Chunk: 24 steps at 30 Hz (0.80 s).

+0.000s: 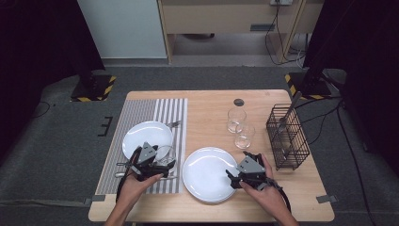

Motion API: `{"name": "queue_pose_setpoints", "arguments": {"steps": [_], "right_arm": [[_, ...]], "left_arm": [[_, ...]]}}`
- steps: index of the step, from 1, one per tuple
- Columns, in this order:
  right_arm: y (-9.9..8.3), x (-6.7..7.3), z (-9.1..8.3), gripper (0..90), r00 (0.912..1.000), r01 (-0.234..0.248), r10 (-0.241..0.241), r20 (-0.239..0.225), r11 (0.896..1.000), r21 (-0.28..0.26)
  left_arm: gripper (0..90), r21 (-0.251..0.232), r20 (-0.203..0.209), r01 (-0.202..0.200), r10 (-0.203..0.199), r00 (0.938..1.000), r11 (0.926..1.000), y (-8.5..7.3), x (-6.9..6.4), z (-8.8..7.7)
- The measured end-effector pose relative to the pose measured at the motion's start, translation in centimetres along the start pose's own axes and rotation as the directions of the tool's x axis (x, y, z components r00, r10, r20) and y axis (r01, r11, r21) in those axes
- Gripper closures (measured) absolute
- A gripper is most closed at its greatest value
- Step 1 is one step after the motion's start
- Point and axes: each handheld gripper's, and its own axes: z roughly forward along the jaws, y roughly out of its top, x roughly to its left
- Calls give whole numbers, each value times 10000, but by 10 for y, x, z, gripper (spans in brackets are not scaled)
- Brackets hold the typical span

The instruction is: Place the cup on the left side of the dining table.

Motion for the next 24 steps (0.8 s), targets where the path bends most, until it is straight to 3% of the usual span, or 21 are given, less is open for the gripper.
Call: {"name": "queue_pose_setpoints", "arguments": {"steps": [24], "right_arm": [[-1, 0, 0, 67, 10000, -17, 17, -7, 10000, 28]], "left_arm": [[54, -156, 155, -105, 108, 9998, 9998, 12, 0, -3]]}}
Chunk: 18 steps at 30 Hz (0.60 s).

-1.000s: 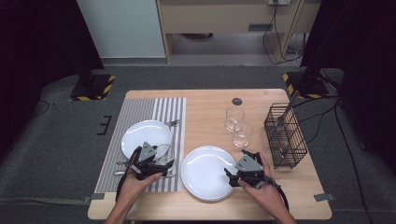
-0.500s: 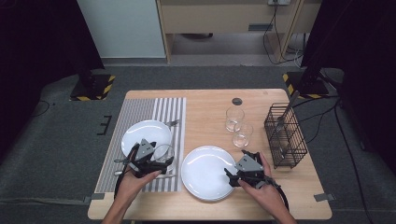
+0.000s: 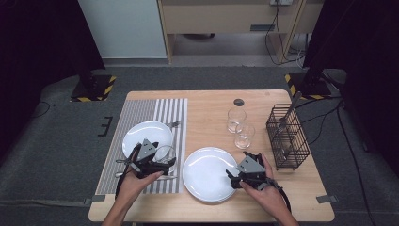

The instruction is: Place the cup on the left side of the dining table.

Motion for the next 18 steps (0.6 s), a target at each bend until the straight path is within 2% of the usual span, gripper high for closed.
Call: {"name": "queue_pose_setpoints", "arguments": {"steps": [6, 18], "right_arm": [[0, 0, 0, 67, 10000, -20, 20, -16, 10000, 13], [0, -1, 0, 67, 10000, -27, 27, -8, 10000, -3]], "left_arm": [[52, -20, -3, -41, 41, 10000, 10000, 3, 0, -1], [50, -369, -113, -217, 213, 9997, 9991, 19, -3, -10]]}}
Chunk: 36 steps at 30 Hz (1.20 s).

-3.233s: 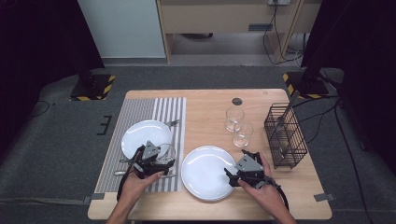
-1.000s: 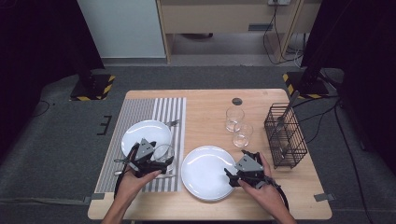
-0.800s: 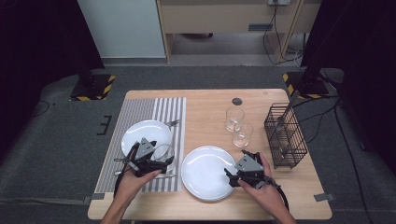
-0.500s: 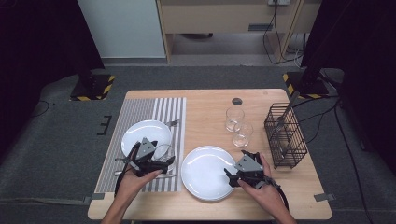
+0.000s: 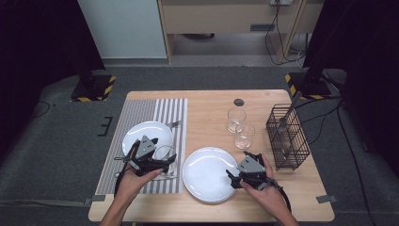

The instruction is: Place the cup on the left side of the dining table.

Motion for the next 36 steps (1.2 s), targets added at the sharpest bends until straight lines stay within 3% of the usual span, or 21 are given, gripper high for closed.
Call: {"name": "queue_pose_setpoints", "arguments": {"steps": [5, 12, 23, 36], "right_arm": [[1, 0, -1, 67, 10000, 6, -6, 24, 10000, -1], [5, -1, -5, 66, 10000, 76, -76, 60, 9999, -111], [6, -4, -17, 64, 9999, -97, 98, 55, 9997, -235], [-4, -10, -27, 64, 9998, -148, 150, 96, 9997, -170]], "left_arm": [[51, -157, -7, -142, 142, 9999, 9998, 10, -5, -3], [51, -299, 82, -614, 616, 9981, 9977, 31, -23, 0], [51, -420, 553, -1224, 1246, 9907, 9916, 64, -57, 20], [50, -303, 1021, -1585, 1608, 9817, 9869, 82, -85, 49]]}}
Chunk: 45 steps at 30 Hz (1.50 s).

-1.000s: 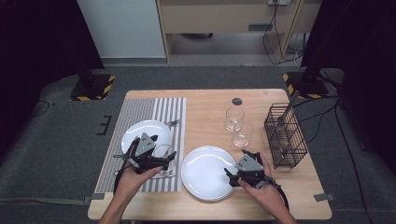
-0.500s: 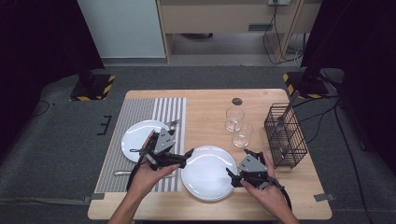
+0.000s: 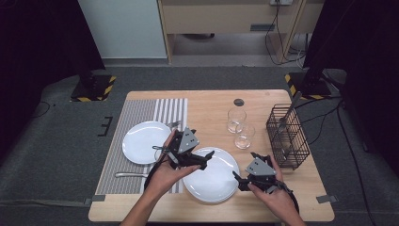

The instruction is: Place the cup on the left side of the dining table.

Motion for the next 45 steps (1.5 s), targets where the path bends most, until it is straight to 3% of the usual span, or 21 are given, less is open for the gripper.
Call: {"name": "queue_pose_setpoints", "arguments": {"steps": [15, 25, 45], "right_arm": [[-13, -8, -17, 61, 9998, -139, 137, 117, 9999, 98], [-21, -9, -22, 60, 9997, -223, 222, 73, 9997, 125], [-24, -10, -19, 60, 9993, -353, 351, 121, 9993, 156]], "left_arm": [[50, 65, 436, 61, -64, 9990, 10000, 3, -24, 32], [50, 513, 712, 16, -53, 9974, 9987, -20, -45, 47], [53, 1222, 705, 820, -910, 9933, 9891, -68, -52, 60]]}}
